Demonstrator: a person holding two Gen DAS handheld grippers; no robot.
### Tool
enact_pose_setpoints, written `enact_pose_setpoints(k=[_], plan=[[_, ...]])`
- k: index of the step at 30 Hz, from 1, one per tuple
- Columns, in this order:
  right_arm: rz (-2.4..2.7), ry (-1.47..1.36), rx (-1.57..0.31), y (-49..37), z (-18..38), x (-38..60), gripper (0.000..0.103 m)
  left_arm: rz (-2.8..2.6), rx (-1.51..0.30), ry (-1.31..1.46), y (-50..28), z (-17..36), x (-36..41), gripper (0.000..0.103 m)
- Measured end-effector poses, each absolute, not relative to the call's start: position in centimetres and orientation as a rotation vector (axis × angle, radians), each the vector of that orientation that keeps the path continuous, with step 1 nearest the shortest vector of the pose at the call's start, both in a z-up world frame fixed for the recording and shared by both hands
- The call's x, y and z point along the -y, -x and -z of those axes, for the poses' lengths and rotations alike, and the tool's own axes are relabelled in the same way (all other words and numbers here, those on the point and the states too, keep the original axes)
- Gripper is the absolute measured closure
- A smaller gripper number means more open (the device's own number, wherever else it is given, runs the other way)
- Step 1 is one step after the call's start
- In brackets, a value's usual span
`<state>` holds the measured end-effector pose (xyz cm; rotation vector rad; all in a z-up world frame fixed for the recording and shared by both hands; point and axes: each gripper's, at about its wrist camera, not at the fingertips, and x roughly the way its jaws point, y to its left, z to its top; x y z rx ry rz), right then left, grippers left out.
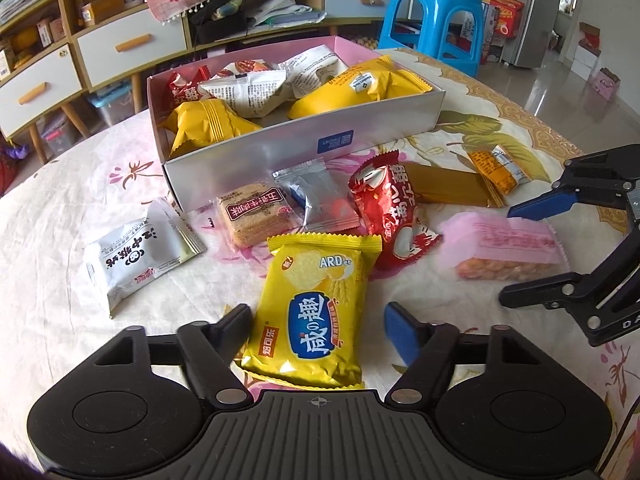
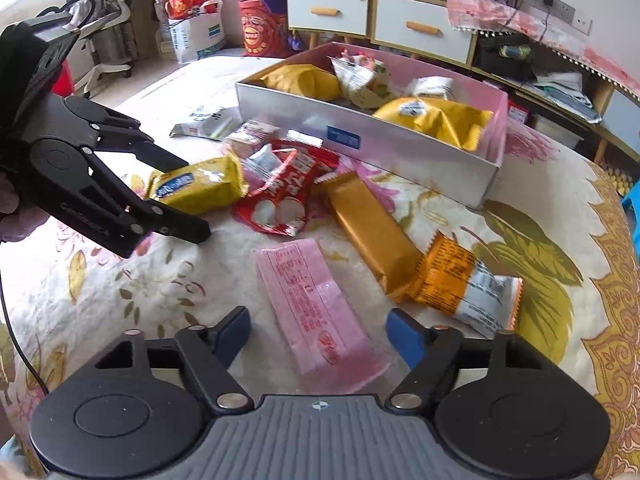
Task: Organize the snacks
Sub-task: 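Grasp the yellow chip packet with the left tool while the right tool grasps the pink wrapper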
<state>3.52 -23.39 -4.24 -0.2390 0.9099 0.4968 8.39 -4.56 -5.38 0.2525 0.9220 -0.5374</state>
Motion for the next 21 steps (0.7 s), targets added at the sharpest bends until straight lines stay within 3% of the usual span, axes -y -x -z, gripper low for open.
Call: enact_pose_setpoints(k=[4,6,8,21], plan=[[-0.508,0.243,-0.901,-3.4,4.0,22.8,0.059,0.526,-0.92,-0.243,-8.1,5.2,4.4,0.049],[-0.517,0.241,-0.899,-3.4,3.9,22.5,0.073,0.522,-0.921,-0.234,-8.1,5.1,4.3,0.052],[-0.52,0.244,-0.898,-3.4,3.8,22.2,0.077,0.519,-0.925,-0.22,-8.1,5.1,4.1,0.054],[-0.511,0.249,-0.814,-3.0,2.0,21.4,0.08,0.503,-0.928,-0.145,-7.9,3.7,2.7,0.056]])
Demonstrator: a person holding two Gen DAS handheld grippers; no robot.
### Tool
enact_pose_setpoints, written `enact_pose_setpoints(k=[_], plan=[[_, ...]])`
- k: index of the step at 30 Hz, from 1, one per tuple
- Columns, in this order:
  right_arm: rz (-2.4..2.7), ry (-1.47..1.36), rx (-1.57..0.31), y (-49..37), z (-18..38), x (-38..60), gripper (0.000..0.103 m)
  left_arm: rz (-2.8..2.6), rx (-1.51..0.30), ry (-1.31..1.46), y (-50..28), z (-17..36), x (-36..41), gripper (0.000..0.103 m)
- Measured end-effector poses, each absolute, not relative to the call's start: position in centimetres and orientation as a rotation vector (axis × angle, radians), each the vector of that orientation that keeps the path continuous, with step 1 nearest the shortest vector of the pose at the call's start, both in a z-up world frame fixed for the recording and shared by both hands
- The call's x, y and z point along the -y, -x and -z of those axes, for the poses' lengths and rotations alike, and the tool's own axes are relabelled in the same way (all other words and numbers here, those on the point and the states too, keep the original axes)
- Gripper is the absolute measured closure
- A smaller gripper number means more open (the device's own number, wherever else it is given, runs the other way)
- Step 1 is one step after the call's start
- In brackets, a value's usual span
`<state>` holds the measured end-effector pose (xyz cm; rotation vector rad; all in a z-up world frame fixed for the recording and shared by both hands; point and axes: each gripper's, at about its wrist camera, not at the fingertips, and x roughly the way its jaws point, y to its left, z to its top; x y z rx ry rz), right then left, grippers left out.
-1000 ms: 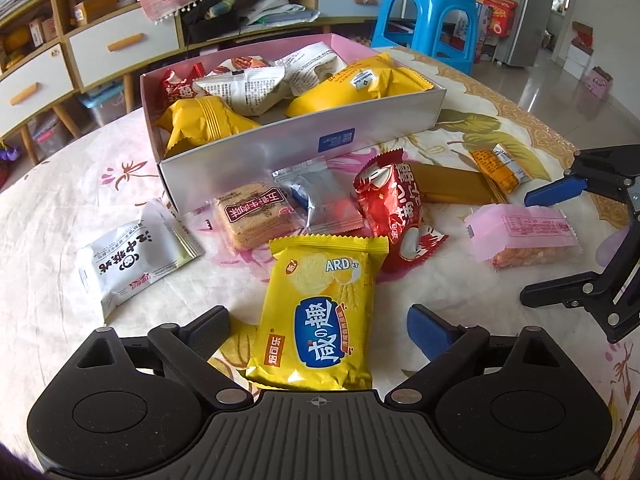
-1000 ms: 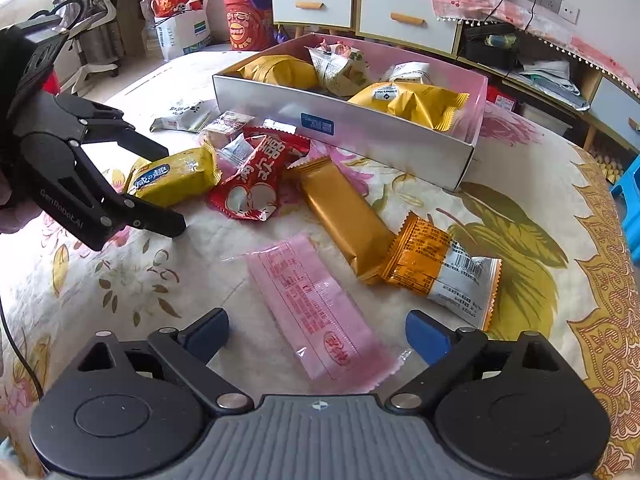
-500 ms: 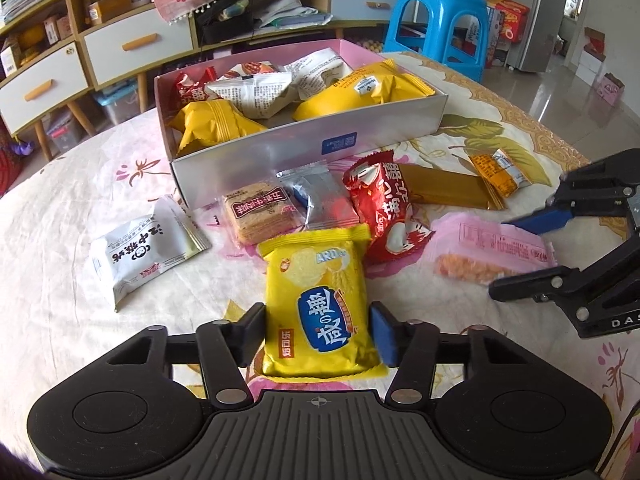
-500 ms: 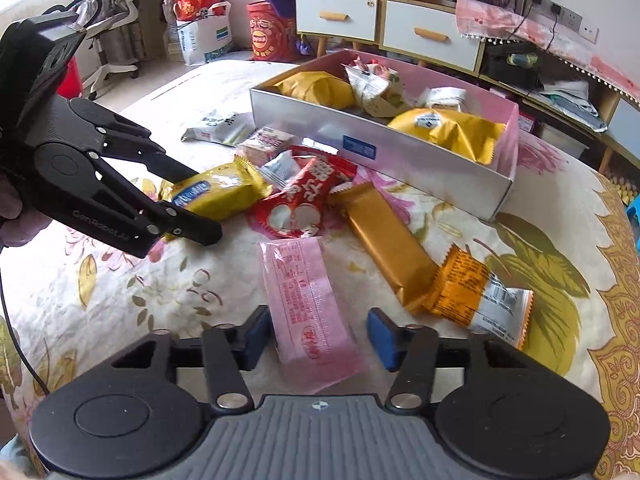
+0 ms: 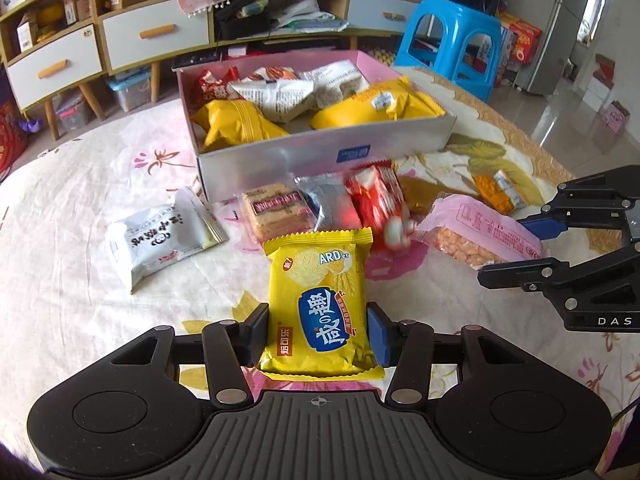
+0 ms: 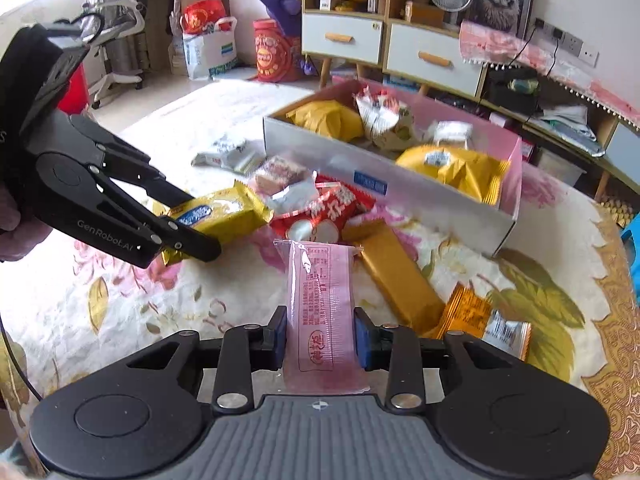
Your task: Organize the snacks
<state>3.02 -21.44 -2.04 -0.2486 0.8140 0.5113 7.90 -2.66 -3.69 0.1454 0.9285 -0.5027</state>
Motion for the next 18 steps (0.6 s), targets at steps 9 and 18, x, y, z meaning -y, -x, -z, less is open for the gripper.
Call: enact_pose_setpoints(k=[9,18], plan=[[-0.509,0.217,-0.722,-3.0,-0.7,21.5,0.08,0.476,-0.903,-0.098,-8.2,1.9,1.6,0.056],[-0.438,0.203,-0.67,-5.3,-2.8,21.9,0.08,0.449,-0.865,-0.07,-9.6,0.4,1.8,0.056]])
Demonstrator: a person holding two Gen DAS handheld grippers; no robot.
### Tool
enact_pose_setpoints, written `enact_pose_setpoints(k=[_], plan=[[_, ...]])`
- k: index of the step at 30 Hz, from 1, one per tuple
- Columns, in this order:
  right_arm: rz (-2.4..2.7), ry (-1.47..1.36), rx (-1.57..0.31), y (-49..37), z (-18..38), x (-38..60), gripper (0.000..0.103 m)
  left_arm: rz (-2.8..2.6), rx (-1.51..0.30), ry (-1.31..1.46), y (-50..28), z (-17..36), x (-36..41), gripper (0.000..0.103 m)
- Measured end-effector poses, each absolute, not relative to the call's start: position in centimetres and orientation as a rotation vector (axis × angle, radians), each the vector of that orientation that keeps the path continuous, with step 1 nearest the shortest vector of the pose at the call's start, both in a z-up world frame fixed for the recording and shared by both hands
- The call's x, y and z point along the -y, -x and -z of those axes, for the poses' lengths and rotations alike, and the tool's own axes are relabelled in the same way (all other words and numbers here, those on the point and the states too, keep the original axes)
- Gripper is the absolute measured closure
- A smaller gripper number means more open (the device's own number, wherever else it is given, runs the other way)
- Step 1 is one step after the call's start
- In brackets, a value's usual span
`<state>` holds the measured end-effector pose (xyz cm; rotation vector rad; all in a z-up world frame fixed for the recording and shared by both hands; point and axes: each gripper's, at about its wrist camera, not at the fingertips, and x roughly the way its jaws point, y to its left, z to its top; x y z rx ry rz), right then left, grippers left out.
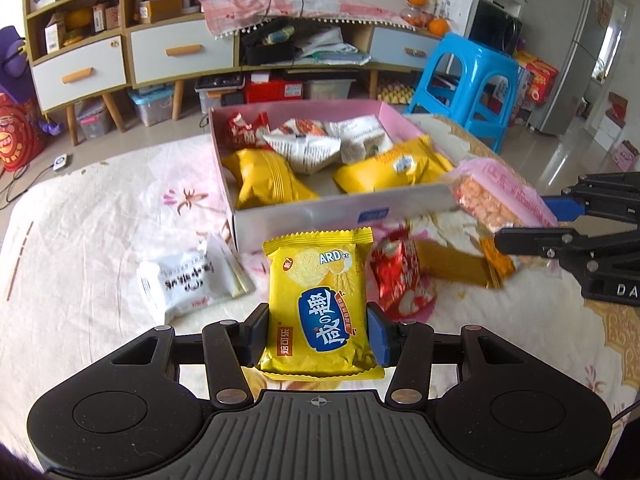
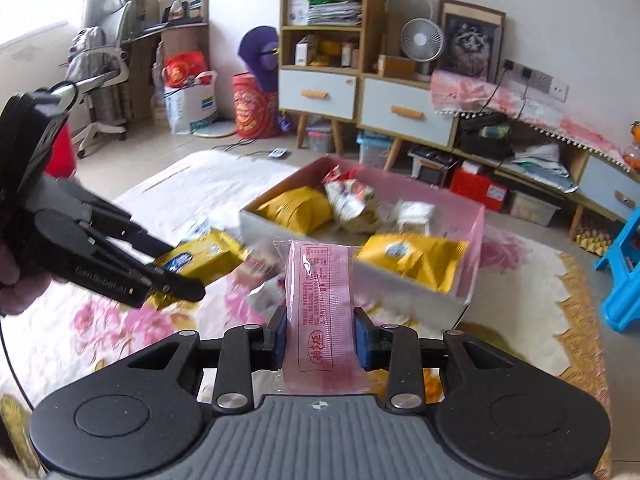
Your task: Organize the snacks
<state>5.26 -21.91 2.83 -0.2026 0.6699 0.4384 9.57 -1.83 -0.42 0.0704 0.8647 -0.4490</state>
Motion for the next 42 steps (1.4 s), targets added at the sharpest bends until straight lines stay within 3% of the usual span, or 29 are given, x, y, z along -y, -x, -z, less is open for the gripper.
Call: enact_pose_setpoints(k=[18,32,42], plan=[[-0.307,-0.048,-0.711,-13.9,-3.9,23.5,0.08,0.414,-0.824,0.074,-15.6,-1.9,4.0,0.056],[-0.225,-0.285,-0.729,-17.4,-1.8,26.1,0.08,0.396,-0.887,-0.025,-21.6,1.2,9.3,0.056],[-0.19,-0.331,-0.741,-18.4,-0.6,26.0,0.08,0.323,-0.817,-0.015,-23.5,1.6,9.5,0.056]])
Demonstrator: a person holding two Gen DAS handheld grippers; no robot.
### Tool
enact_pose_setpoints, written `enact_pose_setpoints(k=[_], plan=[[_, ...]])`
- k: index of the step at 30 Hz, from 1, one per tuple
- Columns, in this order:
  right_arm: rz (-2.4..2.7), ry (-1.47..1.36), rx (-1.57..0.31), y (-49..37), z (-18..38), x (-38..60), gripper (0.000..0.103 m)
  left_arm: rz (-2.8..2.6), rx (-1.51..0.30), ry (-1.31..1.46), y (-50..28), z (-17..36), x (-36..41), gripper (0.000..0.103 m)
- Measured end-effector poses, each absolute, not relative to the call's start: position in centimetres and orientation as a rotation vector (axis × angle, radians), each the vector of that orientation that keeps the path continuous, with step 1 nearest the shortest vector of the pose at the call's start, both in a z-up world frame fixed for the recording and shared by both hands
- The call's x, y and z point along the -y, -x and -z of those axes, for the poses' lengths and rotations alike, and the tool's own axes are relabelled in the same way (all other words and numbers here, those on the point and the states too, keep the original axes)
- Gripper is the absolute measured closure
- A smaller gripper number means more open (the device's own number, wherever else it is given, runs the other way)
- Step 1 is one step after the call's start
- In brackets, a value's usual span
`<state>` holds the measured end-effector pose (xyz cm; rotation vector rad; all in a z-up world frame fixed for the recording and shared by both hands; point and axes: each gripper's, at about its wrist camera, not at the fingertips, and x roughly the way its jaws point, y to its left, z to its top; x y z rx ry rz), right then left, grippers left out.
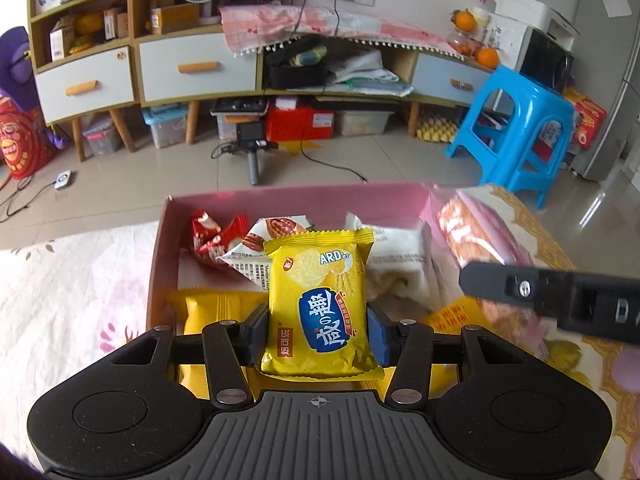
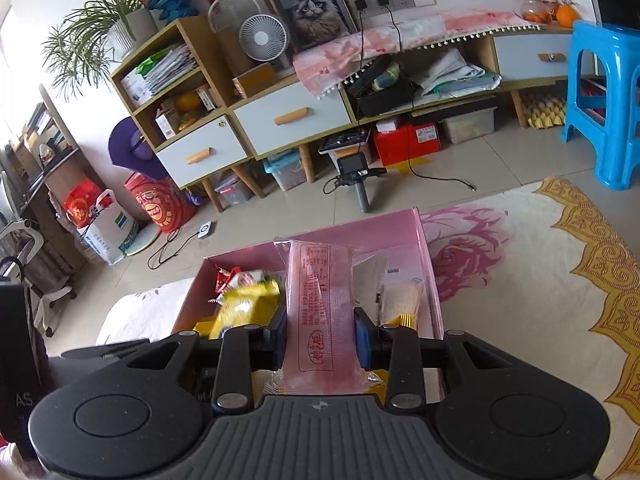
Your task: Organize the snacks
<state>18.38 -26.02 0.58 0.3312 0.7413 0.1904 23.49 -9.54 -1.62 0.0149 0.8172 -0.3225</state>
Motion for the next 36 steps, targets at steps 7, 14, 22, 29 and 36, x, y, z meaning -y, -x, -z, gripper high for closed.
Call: enact_pose_setpoints(k=[7,14,22,29,36], plan=[[-0.2,-0.329,-0.716,-18.1,-0.8,26.0,0.068,0.321,-0.775,-0.023,-23.5,1.4,9.5,0.031],[-0.198,-0.337,-0.715,-17.8,-1.4,26.5,0.044,0.312,-0.751,-0.041,-22.3,0.5,8.3,0.019],[-0.229,-0.273,-0.695,-16.4,-2.7,25.7,0.027,0.323,-0.738,-0.025,-19.2,-0.8,6.6,0.013],[-0.249,-0.228,-0.693,-14.5,-4.1,24.6,0.022,0.31,-0.745,-0.027,-16.1,-1.9,4.6,0.012],[-0.297,-0.153,-0.686,-12.0,-5.1,23.2,0.014,0.298,-0.743,-0.055,-13.2,-2.7,3.1,0.009]])
